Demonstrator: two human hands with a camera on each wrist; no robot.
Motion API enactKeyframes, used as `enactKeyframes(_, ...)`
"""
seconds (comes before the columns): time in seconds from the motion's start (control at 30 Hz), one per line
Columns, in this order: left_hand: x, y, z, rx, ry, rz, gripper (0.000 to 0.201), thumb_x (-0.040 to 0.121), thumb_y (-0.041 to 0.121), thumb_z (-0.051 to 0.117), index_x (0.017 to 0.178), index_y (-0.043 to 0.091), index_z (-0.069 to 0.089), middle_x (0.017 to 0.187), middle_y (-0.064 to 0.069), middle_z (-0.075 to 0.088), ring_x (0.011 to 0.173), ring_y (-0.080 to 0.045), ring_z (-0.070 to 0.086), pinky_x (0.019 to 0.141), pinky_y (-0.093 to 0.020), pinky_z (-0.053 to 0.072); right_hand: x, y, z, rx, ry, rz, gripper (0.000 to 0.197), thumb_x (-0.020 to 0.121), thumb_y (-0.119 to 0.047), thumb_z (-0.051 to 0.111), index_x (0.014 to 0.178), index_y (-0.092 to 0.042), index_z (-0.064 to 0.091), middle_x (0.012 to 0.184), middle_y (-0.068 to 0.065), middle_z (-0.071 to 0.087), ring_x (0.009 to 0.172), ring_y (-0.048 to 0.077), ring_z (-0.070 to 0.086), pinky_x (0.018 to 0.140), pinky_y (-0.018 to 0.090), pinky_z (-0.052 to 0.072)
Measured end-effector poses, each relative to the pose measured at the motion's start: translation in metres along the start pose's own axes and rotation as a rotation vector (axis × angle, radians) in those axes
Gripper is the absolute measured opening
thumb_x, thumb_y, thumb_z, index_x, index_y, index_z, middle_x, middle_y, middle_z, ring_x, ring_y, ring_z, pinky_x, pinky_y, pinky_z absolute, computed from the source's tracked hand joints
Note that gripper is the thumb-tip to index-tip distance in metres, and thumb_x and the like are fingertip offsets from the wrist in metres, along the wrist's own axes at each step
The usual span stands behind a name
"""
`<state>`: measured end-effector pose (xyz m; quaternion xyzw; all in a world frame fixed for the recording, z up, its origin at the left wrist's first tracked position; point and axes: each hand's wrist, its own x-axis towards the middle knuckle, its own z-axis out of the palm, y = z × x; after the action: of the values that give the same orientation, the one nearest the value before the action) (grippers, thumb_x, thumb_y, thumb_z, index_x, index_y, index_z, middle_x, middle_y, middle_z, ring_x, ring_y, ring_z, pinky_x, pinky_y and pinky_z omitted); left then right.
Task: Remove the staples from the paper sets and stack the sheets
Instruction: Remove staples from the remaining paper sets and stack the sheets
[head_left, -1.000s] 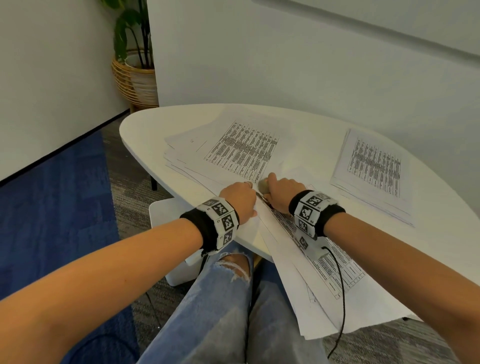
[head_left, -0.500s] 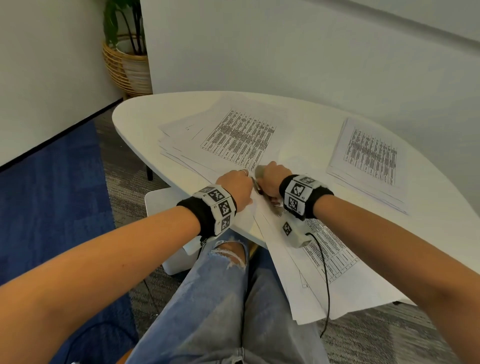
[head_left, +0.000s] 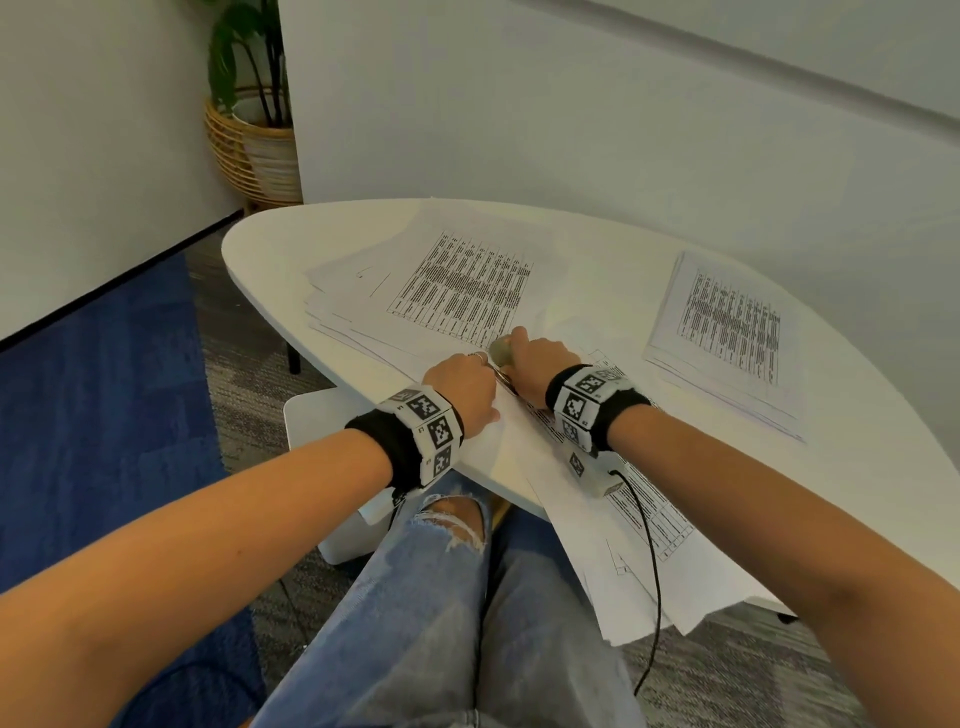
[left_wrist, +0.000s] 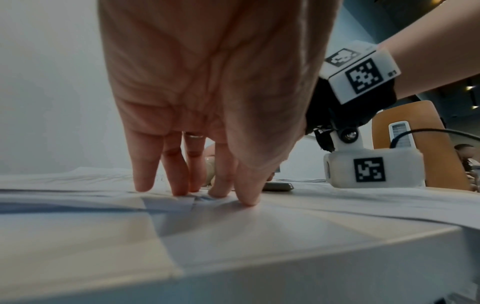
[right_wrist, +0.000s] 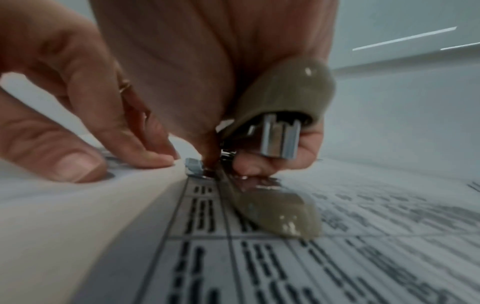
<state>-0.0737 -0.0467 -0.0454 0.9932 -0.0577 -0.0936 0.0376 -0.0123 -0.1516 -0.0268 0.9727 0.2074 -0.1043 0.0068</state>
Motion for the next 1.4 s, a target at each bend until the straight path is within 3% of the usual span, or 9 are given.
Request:
enactKeyframes(0.13,0.0,0.001,0.0,0.002,0.002,-0.01,0.045,0.096,0.04,0.046,0.127,0.008,0.056,0.135,-0.01,0.044,0.121,-0.026,0.045,0.093,-0.036,0.043,0.011,0.006,-0.001,-0.015,-0.089,-0.058,0.034,0.098,-0.025,0.041,0.125,-0.007,0.032,0.098,0.015,0.061,0.072,0.026,0.051,0.062,0.032,0.04)
enactKeyframes(0.27,-0.001,0.002,-0.001,0.009,0.008,-0.008,0.045,0.097,0.04,0.045,0.127,0.009,0.056,0.135,-0.009,0.043,0.12,-0.025,0.045,0.089,-0.035,0.043,0.021,0.011,-0.01,0.01,-0.199,-0.077,0.043,0.098,-0.029,0.043,0.131,-0.004,0.029,0.112,0.017,0.059,0.088,0.029,0.057,0.072,0.033,0.044)
enactKeyframes(0.43,0.0,0.002,-0.001,0.028,-0.005,-0.007,0.043,0.097,0.039,0.045,0.124,0.008,0.057,0.132,-0.01,0.044,0.119,-0.026,0.045,0.09,-0.036,0.044,0.025,0.01,-0.007,0.016,-0.179,-0.076,0.043,0.099,-0.029,0.042,0.13,-0.003,0.03,0.112,0.018,0.06,0.081,0.026,0.052,0.069,0.032,0.042)
enactKeyframes(0.6,-0.001,0.002,-0.002,0.037,0.0,-0.005,0.044,0.097,0.039,0.045,0.126,0.008,0.056,0.136,-0.01,0.042,0.12,-0.026,0.044,0.092,-0.037,0.044,0.026,0.015,-0.008,0.073,-0.178,-0.091,0.041,0.099,-0.031,0.041,0.128,-0.004,0.032,0.116,0.018,0.058,0.087,0.028,0.055,0.073,0.032,0.043)
enactKeyframes(0.83,0.002,-0.001,0.002,0.031,0.004,0.011,0.048,0.097,0.041,0.044,0.128,0.005,0.054,0.133,-0.011,0.043,0.12,-0.028,0.044,0.093,-0.038,0.043,0.017,0.026,-0.004,0.08,-0.116,-0.154,0.04,0.097,-0.024,0.046,0.126,-0.001,0.032,0.107,0.016,0.06,0.078,0.024,0.052,0.066,0.03,0.039)
enactKeyframes(1.0,0.003,-0.002,0.006,0.031,0.003,0.001,0.045,0.097,0.041,0.043,0.122,0.007,0.058,0.129,-0.012,0.048,0.117,-0.027,0.046,0.093,-0.038,0.044,0.023,0.017,0.004,-0.069,-0.031,-0.239,0.035,0.093,-0.012,0.05,0.124,-0.004,0.035,0.108,0.015,0.06,0.079,0.027,0.055,0.067,0.034,0.043)
enactKeyframes(1.17,0.003,0.001,0.002,0.047,0.017,-0.016,0.045,0.095,0.043,0.045,0.119,0.008,0.06,0.127,-0.012,0.051,0.116,-0.027,0.048,0.093,-0.036,0.043,0.027,0.014,0.007,-0.284,0.12,-0.336,0.041,0.095,-0.025,0.048,0.132,-0.015,0.033,0.115,0.007,0.054,0.091,0.029,0.062,0.074,0.04,0.045)
enactKeyframes(1.27,0.001,0.002,0.004,0.026,0.028,-0.025,0.045,0.096,0.043,0.046,0.121,0.008,0.059,0.128,-0.012,0.049,0.116,-0.027,0.048,0.092,-0.036,0.043,0.03,0.013,0.006,-0.151,0.046,-0.298,0.038,0.094,-0.023,0.05,0.128,-0.011,0.036,0.112,0.01,0.057,0.089,0.029,0.061,0.074,0.039,0.049)
enactKeyframes(1.4,-0.001,0.005,0.005,0.014,0.021,-0.035,0.046,0.096,0.041,0.045,0.124,0.005,0.057,0.132,-0.014,0.044,0.117,-0.029,0.046,0.093,-0.038,0.043,0.039,0.012,0.001,0.044,0.011,-0.076,0.032,0.098,-0.024,0.043,0.123,-0.005,0.037,0.104,0.014,0.061,0.079,0.027,0.056,0.066,0.036,0.049)
